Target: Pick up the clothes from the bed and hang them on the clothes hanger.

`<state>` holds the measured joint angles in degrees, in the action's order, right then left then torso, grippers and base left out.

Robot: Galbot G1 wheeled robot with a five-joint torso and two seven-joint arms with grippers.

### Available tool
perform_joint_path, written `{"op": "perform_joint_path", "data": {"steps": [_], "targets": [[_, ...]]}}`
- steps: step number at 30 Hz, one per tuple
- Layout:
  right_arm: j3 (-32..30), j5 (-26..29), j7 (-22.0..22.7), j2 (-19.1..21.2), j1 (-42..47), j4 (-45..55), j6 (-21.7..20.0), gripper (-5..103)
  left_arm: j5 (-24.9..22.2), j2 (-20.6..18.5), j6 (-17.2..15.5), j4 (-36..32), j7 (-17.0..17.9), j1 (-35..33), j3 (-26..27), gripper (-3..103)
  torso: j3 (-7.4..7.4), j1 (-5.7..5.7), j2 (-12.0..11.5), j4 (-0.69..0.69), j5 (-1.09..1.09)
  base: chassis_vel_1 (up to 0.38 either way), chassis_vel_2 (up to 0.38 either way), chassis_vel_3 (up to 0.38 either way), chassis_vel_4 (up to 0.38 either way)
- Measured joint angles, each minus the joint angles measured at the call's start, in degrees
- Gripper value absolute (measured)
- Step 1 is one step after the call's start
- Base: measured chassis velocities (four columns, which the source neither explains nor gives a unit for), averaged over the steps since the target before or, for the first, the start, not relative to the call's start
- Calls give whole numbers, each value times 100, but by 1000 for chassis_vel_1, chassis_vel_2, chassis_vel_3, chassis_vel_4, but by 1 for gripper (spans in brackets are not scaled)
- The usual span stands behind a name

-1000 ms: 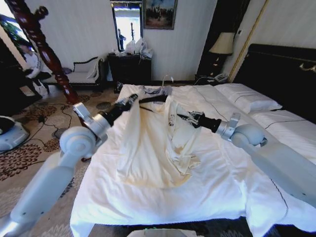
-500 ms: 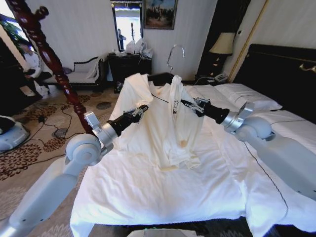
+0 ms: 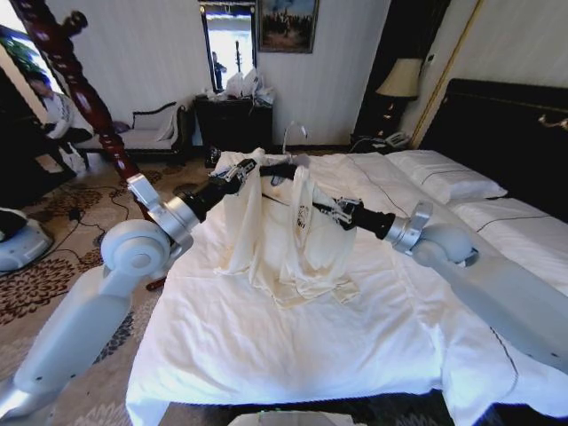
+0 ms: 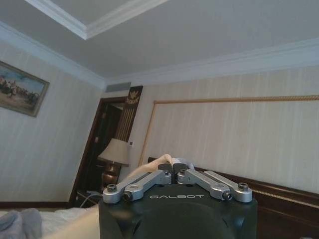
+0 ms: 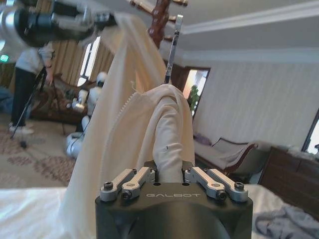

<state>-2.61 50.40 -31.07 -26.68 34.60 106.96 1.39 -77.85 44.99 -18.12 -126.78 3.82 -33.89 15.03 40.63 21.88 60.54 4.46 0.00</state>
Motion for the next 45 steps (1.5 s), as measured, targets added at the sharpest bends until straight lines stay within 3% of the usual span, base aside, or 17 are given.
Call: {"op": "perform_joint_path", "data": {"steps": [6, 16, 30, 31, 35, 36, 38, 41, 42, 45], "targets": [[111, -168, -210, -80, 23, -95, 20, 20, -41, -79, 18, -11, -48, -28, 31, 0, 0, 0, 0, 0, 1, 0, 0, 0, 0], [-16, 593, 0, -198, -210, -105, 175, 20, 522, -40, -19, -84, -184, -561, -687, 0, 0, 0, 0, 0, -1, 0, 0, 0, 0], [-188, 934, 99, -178, -242, -47, 327, 20, 851, -50, -24, -113, -52, -680, -855, 0, 0, 0, 0, 0, 0, 0, 0, 0, 0], [-214, 934, 99, -178, -240, -49, 342, 20, 950, -97, -73, -154, 19, -719, -814, -1, 0, 0, 0, 0, 0, 0, 0, 0, 0], [-278, 935, 96, -173, -253, -102, 369, 20, 1067, -206, -410, -292, 324, -774, -726, 10, 0, 0, 0, -1, 0, 0, 0, 0, 0], [-314, 937, 89, -165, -287, -165, 384, 20, 1074, -280, -768, -399, 645, -805, -649, 20, 0, 0, 0, 0, 0, 0, 0, 0, 0], [-324, 937, 87, -160, -300, -186, 388, 20, 1074, -317, -926, -449, 783, -816, -609, 20, 0, 0, 0, 0, 0, 0, 0, 0, 0], [-361, 928, 43, -85, -351, -284, 407, 20, 926, -542, -1702, -777, 1381, -896, -337, 36, 0, 0, 0, 0, 0, 0, 0, 0, 0], [-361, 928, 43, -85, -351, -284, 407, 20, 926, -542, -1702, -777, 1381, -896, -337, 36, 0, 0, 0, 0, 0, 0, 0, 0, 0], [-363, 829, -101, 32, -353, -356, 451, 20, 639, -710, -1998, -1058, 1623, -1033, 69, 53, 0, 0, 0, -1, 0, 0, 0, 0, 0]]}}
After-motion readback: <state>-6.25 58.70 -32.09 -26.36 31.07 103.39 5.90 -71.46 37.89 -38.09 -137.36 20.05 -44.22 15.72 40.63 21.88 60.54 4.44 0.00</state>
